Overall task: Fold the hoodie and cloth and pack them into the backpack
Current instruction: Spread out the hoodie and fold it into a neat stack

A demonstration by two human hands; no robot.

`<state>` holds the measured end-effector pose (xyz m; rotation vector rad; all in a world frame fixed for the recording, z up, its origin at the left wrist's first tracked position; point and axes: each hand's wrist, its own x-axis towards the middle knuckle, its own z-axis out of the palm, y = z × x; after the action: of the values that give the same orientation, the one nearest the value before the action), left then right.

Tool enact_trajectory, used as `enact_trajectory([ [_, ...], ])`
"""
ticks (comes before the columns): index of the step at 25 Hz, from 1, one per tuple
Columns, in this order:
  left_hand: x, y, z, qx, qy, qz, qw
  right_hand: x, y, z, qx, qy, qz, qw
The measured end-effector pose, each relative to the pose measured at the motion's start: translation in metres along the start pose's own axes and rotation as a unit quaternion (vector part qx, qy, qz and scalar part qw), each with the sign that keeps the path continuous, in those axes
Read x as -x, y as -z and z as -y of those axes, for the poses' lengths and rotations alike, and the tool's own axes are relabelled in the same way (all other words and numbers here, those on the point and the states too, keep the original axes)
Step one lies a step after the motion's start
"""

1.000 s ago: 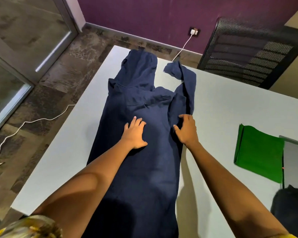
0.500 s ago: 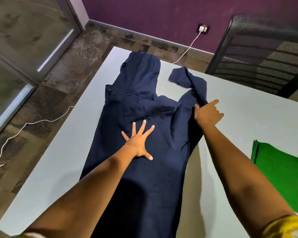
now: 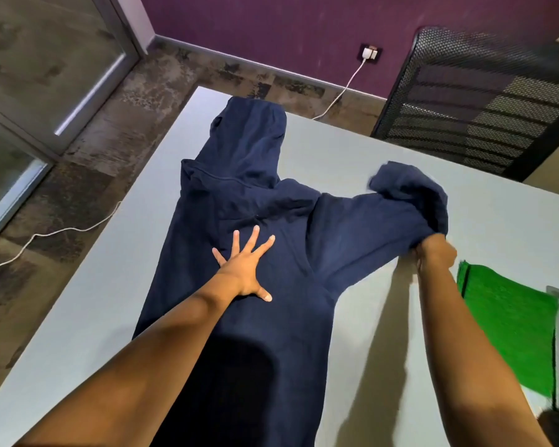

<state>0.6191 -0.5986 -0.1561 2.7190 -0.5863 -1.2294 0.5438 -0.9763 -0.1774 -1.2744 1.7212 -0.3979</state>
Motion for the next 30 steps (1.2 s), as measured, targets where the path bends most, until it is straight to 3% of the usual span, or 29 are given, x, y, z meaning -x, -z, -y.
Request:
enact_trajectory([
  [3, 0.000, 0.000, -0.001, -0.002, 0.002, 0.001, 1.000, -0.015, 0.034, -0.022, 0.133, 0.022, -0.007, 0.991],
  [7, 0.000, 0.001, -0.002, -0.001, 0.003, 0.000, 1.000, -0.022, 0.049, -0.003, 0.124, 0.157, 0.008, 0.980],
  [11, 0.000, 0.002, -0.004, 0.001, 0.008, 0.001, 1.000, -0.021, 0.032, 0.017, 0.200, 0.393, 0.046, 0.896],
  [14, 0.001, 0.002, -0.004, 0.005, 0.006, -0.001, 1.000, -0.012, 0.007, 0.035, 0.252, 0.468, 0.072, 0.844],
  [18, 0.002, 0.002, -0.004, 0.007, 0.008, -0.002, 1.000, -0.012, -0.009, 0.045, 0.259, 0.459, 0.116, 0.842],
  [20, 0.002, 0.002, -0.004, 0.006, 0.009, -0.002, 1.000, -0.006, -0.004, 0.043, 0.171, 0.469, 0.137, 0.855],
  [21, 0.002, 0.002, -0.004, 0.005, 0.010, -0.002, 1.000, 0.000, 0.001, 0.041, 0.092, 0.453, 0.115, 0.879],
  [23, 0.001, 0.003, -0.004, 0.006, 0.011, 0.000, 1.000, 0.000, 0.009, 0.037, -0.125, 0.325, 0.022, 0.937],
  [25, 0.001, 0.003, -0.004, 0.006, 0.011, -0.001, 1.000, -0.011, 0.024, 0.034, -0.303, 0.145, -0.004, 0.942],
  [27, 0.001, 0.003, -0.004, 0.005, 0.011, 0.000, 1.000, -0.032, 0.040, 0.033, -0.349, 0.076, 0.053, 0.932],
  [30, 0.000, 0.002, -0.002, 0.009, 0.010, -0.005, 1.000, -0.054, 0.065, 0.047, -0.317, 0.062, 0.060, 0.944],
])
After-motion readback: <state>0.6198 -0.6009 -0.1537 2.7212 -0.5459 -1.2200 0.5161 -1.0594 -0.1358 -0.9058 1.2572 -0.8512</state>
